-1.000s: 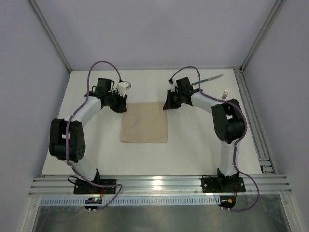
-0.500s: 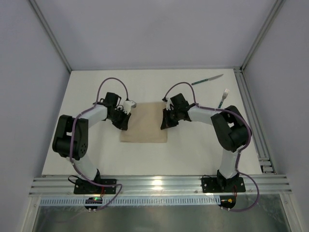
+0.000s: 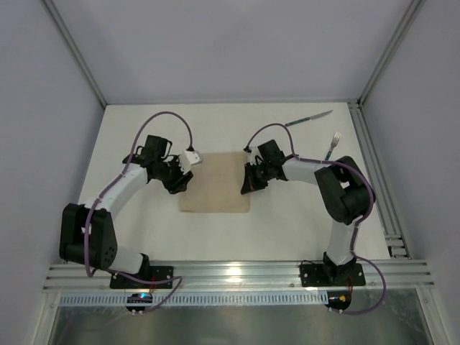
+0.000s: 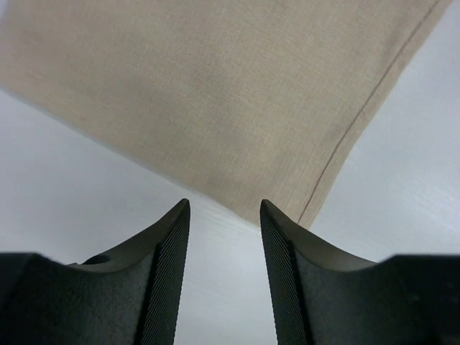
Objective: Fold the napkin into a case and place the utensils inside
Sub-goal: Smooth out the lower triangle-folded napkin at the center of the board, then pick up the lower triangle-folded napkin from the center of the board.
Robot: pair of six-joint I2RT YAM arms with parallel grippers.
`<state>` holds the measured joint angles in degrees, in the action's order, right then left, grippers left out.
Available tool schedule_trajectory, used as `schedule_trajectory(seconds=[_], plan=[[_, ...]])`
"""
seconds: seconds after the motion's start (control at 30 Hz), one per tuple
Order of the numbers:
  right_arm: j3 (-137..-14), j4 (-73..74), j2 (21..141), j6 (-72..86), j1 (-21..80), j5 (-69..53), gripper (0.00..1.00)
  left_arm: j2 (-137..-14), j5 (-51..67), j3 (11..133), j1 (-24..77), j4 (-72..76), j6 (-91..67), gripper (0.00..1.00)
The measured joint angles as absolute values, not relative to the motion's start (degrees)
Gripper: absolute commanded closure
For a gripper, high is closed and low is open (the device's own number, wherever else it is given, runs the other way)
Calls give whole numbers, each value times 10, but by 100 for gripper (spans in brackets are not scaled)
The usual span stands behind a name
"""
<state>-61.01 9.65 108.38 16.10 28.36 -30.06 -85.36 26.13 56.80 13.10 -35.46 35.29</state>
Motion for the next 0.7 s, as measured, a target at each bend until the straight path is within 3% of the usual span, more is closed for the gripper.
schedule_trajectory(seconds=[0.33,0.7], plan=[[-620,128,1076,124,283,-309,92,-770,262,476,139,-410,763,44],[-623,129,1073,122,283,-321,92,-767,273,409,139,-383,1004,36]])
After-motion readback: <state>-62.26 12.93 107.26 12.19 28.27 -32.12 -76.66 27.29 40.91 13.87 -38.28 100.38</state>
